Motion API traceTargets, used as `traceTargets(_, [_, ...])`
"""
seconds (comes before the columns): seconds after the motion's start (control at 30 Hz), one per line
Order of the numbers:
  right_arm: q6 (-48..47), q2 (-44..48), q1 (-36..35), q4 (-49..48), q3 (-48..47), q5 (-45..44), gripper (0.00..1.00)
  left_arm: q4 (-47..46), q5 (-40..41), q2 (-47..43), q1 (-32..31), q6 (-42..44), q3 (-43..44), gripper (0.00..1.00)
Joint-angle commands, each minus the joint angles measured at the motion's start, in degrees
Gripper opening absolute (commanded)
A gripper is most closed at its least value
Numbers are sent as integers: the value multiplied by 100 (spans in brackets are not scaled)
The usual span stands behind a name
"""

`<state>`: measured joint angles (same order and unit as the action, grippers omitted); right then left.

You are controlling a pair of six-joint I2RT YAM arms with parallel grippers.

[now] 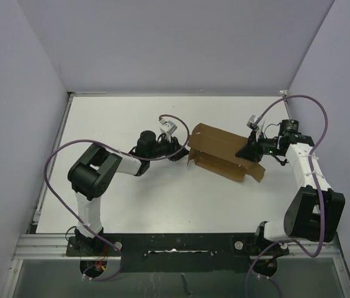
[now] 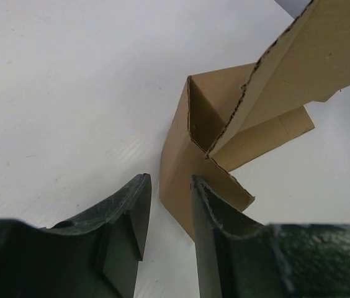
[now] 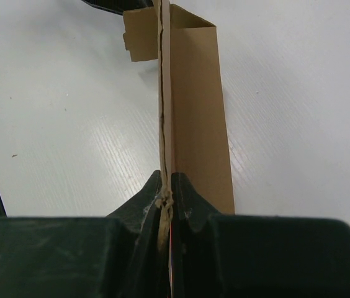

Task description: Fold the paper box

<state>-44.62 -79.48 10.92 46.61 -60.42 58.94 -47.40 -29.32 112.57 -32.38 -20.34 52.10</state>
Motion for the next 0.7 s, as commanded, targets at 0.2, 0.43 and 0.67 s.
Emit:
traceTargets(0.2, [-74, 56, 59, 83, -136, 144, 0, -1259, -416, 330, -133, 311, -112, 33])
traceTargets(0.43, [-91, 38, 54, 127, -154, 187, 0, -1246, -305, 460, -290, 493, -13, 37])
traceTargets(0.67, [-108, 32, 59, 159, -154, 247, 0, -1405, 146, 596, -447, 599, 19, 38])
